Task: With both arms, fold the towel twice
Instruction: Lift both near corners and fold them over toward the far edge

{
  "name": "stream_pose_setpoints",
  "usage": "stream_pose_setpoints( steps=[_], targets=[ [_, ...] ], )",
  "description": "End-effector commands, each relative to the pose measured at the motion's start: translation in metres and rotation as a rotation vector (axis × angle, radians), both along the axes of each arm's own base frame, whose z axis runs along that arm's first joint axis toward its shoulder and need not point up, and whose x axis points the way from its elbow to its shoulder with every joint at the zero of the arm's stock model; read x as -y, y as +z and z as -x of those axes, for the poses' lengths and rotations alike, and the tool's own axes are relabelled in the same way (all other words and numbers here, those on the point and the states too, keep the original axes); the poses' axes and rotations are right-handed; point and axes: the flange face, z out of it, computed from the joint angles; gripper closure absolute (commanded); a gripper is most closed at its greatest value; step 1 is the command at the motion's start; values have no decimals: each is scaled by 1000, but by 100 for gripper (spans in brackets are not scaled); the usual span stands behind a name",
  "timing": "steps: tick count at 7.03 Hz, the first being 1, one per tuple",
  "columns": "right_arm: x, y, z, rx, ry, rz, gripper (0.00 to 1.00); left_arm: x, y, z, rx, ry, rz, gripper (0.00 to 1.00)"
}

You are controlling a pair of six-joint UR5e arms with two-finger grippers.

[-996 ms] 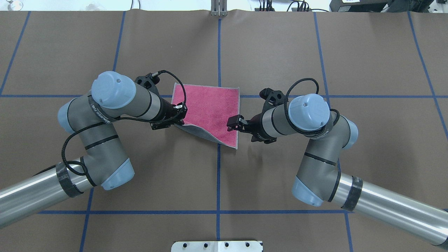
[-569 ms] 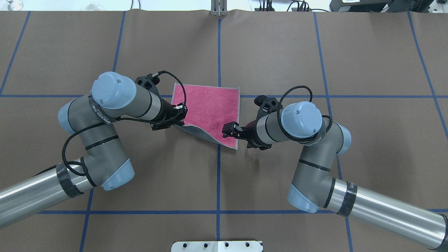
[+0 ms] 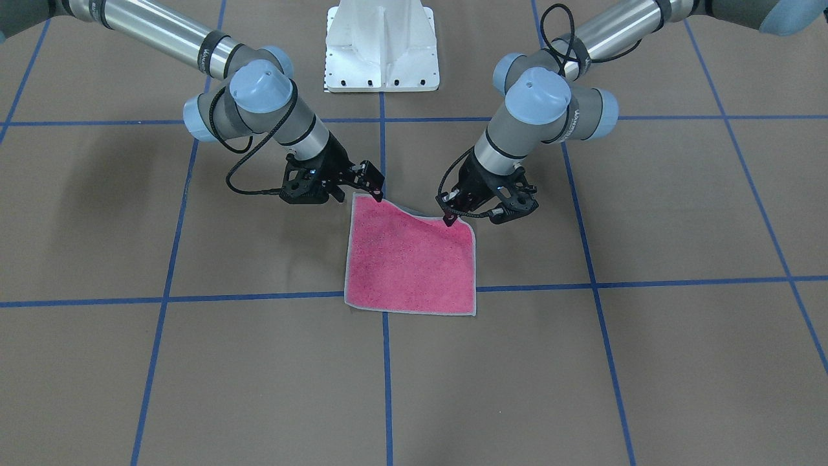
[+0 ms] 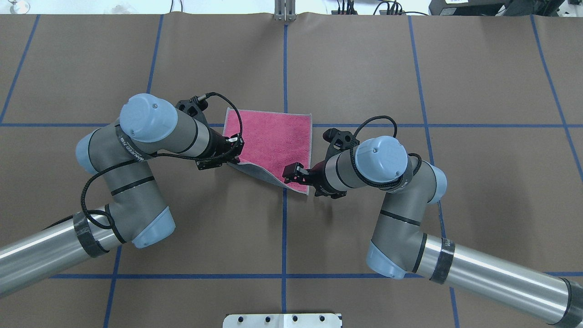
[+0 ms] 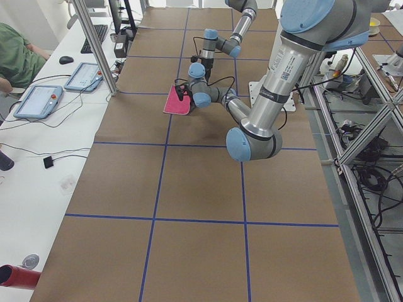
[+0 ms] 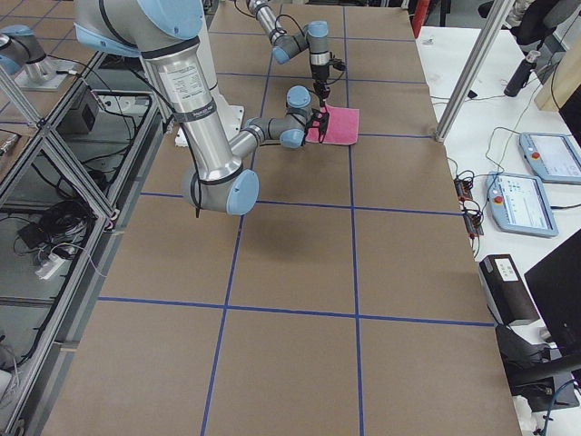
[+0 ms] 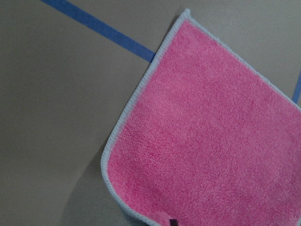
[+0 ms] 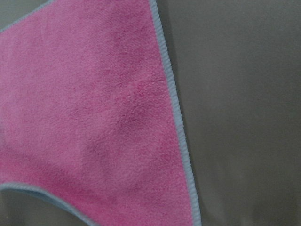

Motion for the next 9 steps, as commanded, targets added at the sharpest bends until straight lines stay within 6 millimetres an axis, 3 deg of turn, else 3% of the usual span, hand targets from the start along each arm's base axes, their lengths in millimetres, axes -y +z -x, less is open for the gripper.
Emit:
stream_pose_setpoints(
  steps=[1,2,5,6,7,8,9],
  targets=[
    [1,-2,3,1,0,1,16,1,0,1,0,-1,0,100],
    [0,0,3,-2,-2,2,23,1,0,1,0,-1,0,100],
    [-3,6,3,-8,-8,7,23,0,0,0,-1,-1,1,100],
    [-3,6,3,-8,-7,8,31,0,0,0,-2,-1,1,100],
    [-3,5,2,-5,-7,9,52,0,0,0,-2,-1,1,100],
    [-3,2,1,1,-8,8,83,0,-1,0,-3,-1,0,100],
    [-4,-1,-1,9,-9,6,100,1,0,1,-2,-2,1,100]
  ],
)
